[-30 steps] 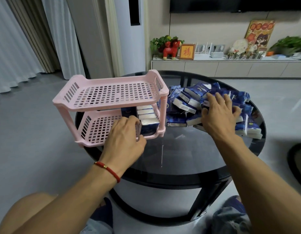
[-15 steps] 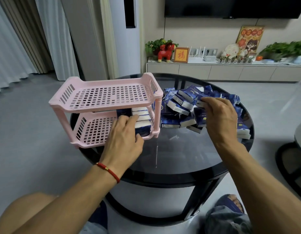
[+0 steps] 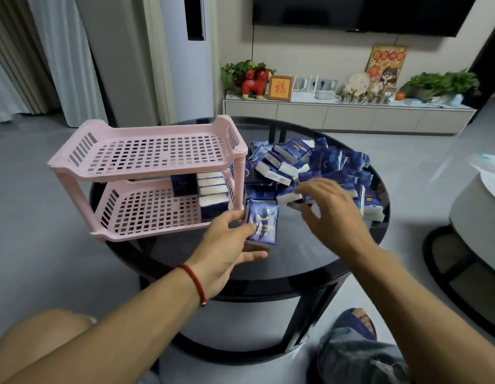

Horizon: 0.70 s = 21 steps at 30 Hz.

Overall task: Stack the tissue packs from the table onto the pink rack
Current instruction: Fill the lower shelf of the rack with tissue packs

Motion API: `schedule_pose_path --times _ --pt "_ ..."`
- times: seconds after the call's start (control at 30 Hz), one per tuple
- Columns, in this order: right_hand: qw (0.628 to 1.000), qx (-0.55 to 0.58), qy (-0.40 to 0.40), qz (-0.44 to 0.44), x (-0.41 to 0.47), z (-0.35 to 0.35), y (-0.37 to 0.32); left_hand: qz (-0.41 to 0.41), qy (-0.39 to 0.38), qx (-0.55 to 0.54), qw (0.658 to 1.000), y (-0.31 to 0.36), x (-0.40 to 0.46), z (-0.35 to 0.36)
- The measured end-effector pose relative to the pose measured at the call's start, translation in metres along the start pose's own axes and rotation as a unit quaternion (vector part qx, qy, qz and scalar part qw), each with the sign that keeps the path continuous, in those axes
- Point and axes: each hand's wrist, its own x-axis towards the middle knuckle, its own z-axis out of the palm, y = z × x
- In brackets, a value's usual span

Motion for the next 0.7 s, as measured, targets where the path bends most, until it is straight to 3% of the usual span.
schedule_pose_path --times 0.07,0.13,0.3,0.33,0.4,0.47,0.5,0.57,0.63,0.7 --pt "0.987 -0.131 -0.056 0.069 0.010 0.008 0.018 0.000 0.002 0.002 1.000 -0.001 0.000 -0.001" --pt "0.973 -0.199 -0.085 0.082 0.012 0.017 0.027 -0.004 0.004 0.009 1.000 -0.001 0.000 -0.004" --pt "0.975 -0.210 0.034 0.060 0.018 0.014 0.031 -0.001 0.006 0.023 1.000 -0.001 0.003 -0.009" --pt "0.979 -0.184 0.055 0.064 0.020 0.011 0.031 0.003 0.004 0.025 1.000 0.000 0.003 -0.009" --pt "0.991 -0.028 0.096 0.094 0.020 0.000 0.027 0.006 0.003 0.026 1.000 0.002 0.002 -0.008" --pt "0.968 0.159 0.127 0.149 0.018 -0.015 0.016 0.006 0.006 0.031 0.999 0.002 0.002 -0.008" --pt "0.957 0.200 0.126 0.168 0.016 -0.019 0.011 0.006 0.008 0.035 0.999 0.002 0.001 -0.007" --pt "0.973 0.165 0.055 0.154 0.009 -0.024 0.007 0.009 0.011 0.047 0.999 0.002 0.000 -0.007" --pt "0.989 0.088 -0.069 0.098 0.001 -0.019 0.006 0.010 0.016 0.061 0.998 0.003 -0.001 -0.008" --pt "0.984 0.004 -0.167 0.054 -0.008 -0.012 0.002 0.008 0.022 0.069 0.997 0.003 -0.001 -0.009"
